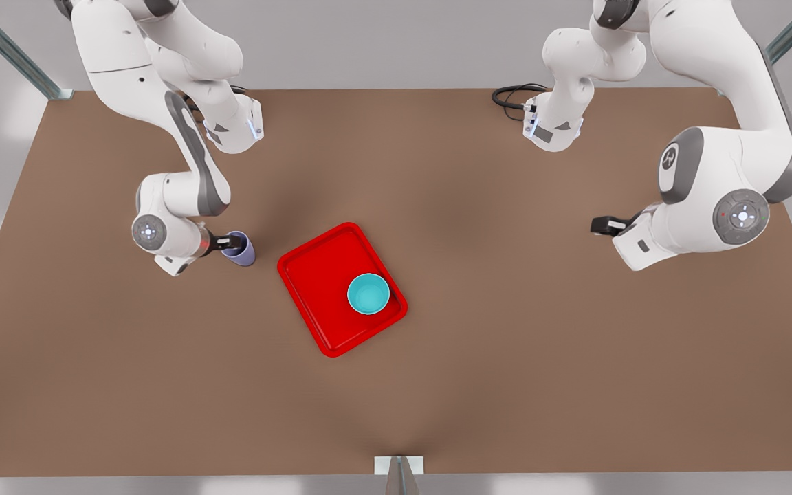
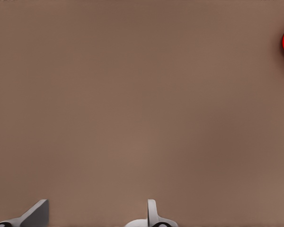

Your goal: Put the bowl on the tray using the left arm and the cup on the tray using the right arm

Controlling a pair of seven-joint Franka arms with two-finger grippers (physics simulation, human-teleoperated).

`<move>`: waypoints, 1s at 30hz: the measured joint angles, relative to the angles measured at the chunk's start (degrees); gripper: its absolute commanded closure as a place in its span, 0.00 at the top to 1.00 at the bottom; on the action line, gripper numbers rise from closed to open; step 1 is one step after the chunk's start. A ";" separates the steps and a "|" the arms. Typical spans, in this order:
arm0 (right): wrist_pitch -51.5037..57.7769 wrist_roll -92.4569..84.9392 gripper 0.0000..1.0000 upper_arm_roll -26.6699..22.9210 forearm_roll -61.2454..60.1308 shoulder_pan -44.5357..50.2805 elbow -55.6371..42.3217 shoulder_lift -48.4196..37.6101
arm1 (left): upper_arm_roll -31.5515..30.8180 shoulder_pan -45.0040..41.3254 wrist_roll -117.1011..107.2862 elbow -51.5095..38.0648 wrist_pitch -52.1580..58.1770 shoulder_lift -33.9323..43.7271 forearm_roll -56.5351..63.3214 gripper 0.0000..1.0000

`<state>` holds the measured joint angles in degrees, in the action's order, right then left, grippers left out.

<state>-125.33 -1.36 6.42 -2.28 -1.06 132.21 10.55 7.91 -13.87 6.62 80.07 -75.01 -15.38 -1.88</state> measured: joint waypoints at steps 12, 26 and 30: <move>0.34 0.02 0.21 0.09 0.00 0.09 -0.98 1.32 | 0.00 0.07 -0.03 0.00 0.48 0.00 -0.15 1.00; 4.95 -0.26 0.21 0.17 -0.40 0.09 -5.12 0.53 | 0.00 0.17 -0.12 0.05 0.79 -0.09 -0.10 1.00; 10.93 -0.11 0.21 0.52 -0.60 0.27 -11.56 0.86 | 0.07 0.30 -0.12 0.09 1.03 -0.26 -0.12 1.00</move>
<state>-114.40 -1.47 6.94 -2.89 -0.79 120.65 11.41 7.97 -13.57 6.50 80.16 -73.98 -15.64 -2.00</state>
